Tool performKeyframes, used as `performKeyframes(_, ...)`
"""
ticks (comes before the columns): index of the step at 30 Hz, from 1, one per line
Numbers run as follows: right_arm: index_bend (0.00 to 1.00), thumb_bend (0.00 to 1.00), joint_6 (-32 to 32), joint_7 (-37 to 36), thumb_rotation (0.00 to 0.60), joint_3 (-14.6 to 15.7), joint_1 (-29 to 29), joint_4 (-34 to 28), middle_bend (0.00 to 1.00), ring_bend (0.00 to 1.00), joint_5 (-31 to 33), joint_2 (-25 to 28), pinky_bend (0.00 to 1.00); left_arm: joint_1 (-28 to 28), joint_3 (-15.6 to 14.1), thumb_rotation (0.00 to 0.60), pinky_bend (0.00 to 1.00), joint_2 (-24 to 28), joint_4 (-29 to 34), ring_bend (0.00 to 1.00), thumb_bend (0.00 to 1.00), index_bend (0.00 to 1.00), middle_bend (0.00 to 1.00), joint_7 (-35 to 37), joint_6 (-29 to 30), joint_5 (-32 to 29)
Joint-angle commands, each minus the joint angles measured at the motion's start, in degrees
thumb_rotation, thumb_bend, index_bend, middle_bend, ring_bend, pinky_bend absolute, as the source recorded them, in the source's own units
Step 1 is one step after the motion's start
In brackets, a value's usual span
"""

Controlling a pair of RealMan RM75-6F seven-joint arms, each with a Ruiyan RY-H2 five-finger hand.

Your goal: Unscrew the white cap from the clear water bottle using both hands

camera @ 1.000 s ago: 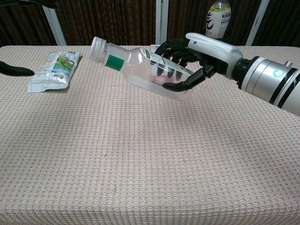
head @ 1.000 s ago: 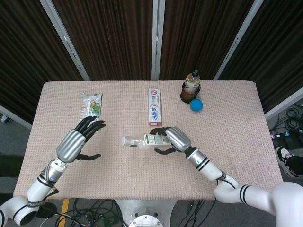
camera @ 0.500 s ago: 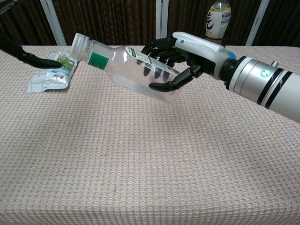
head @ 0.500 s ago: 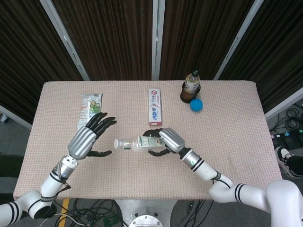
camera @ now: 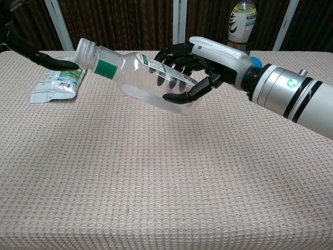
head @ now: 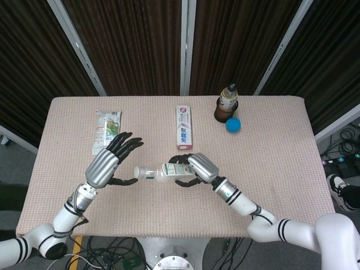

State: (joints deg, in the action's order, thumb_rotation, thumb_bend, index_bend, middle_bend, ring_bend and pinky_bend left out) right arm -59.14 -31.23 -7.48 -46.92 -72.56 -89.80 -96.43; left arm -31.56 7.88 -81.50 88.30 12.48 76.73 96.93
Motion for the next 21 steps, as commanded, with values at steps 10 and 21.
performKeyframes(10, 0.69, 0.65, 1.3, 0.9, 0.600, 0.7, -1.0, 0.1, 0.59, 0.46, 0.0, -0.7, 0.47, -0.6, 0.1, 0.600, 0.02, 0.9, 1.2, 0.00, 0.00, 0.13, 0.11, 1.5, 1.3, -0.3)
performKeyframes(21, 0.70, 0.66, -1.8, 0.2, 0.600, 0.0, 0.0, -0.8, 0.60, 0.46, 0.1, 0.6, 0.47, -0.1, -1.2, 0.600, 0.02, 1.9, 1.8, 0.00, 0.00, 0.13, 0.11, 0.8, 1.8, -0.2)
